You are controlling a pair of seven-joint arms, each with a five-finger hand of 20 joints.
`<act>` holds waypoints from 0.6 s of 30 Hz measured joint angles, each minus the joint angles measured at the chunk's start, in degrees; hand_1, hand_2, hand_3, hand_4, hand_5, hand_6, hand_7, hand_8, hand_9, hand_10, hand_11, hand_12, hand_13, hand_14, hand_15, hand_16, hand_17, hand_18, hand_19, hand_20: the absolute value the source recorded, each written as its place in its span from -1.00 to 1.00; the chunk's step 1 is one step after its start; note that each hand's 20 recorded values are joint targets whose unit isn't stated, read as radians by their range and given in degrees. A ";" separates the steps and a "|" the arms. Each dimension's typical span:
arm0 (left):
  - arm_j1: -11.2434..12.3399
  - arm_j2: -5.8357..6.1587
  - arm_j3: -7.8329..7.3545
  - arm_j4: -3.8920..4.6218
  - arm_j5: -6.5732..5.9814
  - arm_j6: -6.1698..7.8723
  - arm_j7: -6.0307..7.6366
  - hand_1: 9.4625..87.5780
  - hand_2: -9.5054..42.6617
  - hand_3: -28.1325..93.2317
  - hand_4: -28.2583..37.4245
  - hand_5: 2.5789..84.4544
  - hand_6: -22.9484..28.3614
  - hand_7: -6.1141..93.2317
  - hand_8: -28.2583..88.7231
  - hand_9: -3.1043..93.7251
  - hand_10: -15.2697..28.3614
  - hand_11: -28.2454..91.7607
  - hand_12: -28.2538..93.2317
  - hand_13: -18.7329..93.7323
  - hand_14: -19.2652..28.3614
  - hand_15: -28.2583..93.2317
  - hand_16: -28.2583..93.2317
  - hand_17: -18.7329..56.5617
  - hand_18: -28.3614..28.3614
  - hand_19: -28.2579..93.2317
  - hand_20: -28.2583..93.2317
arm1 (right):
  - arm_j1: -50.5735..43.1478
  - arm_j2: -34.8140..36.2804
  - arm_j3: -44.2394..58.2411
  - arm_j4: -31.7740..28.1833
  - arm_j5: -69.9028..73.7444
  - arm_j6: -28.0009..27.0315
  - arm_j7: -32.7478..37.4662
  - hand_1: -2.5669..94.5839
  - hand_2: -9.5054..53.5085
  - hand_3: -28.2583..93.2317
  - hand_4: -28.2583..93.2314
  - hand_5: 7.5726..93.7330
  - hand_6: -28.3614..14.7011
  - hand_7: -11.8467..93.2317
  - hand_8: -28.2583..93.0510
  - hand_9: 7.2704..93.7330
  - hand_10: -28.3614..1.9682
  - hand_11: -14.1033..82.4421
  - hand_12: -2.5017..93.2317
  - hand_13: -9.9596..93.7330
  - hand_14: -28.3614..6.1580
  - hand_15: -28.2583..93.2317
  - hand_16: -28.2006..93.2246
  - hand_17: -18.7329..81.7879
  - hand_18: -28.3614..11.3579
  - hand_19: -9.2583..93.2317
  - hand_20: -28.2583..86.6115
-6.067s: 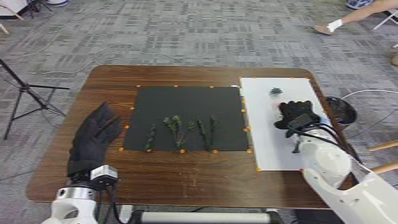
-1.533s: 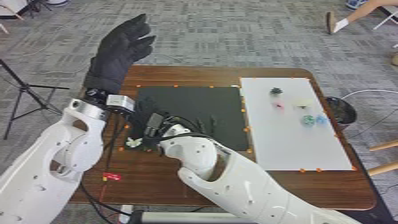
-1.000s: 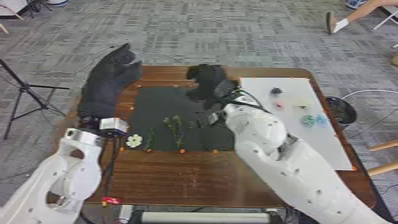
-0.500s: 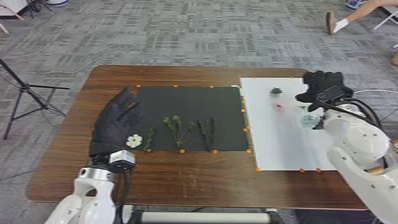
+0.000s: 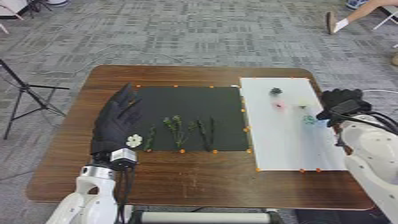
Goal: Arrange flowers
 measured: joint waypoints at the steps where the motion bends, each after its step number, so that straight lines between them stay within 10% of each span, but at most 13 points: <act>1: 0.08 -0.06 -0.04 -0.01 0.00 0.01 0.00 -0.62 -0.70 0.59 -0.99 -0.39 -0.04 -0.47 -0.70 -0.40 0.21 -0.28 -0.26 -0.28 0.41 -0.21 -0.46 -0.82 0.75 0.20 -0.43 | -0.46 0.28 0.30 -0.21 0.23 -0.04 -0.18 -0.01 -1.00 0.48 -1.00 -0.11 0.18 -0.09 -0.77 -0.04 0.05 0.20 -0.35 0.16 -0.02 0.75 -0.04 -0.11 -0.58 0.90 0.47; 18: 0.74 -0.39 -0.70 -0.03 -0.01 0.08 0.56 -0.62 -0.70 0.59 -0.98 -0.39 -0.04 -0.47 -0.70 -0.40 0.21 -0.28 -0.26 -0.28 0.41 -0.21 -0.46 -0.82 0.75 0.20 -0.43 | 2.79 0.07 -7.93 2.39 -1.23 -0.38 -4.12 -0.04 -1.00 0.67 -1.00 -0.07 0.25 -0.04 -0.80 0.03 0.10 0.25 -0.35 0.20 0.09 0.74 -0.04 -0.08 -0.53 0.90 0.45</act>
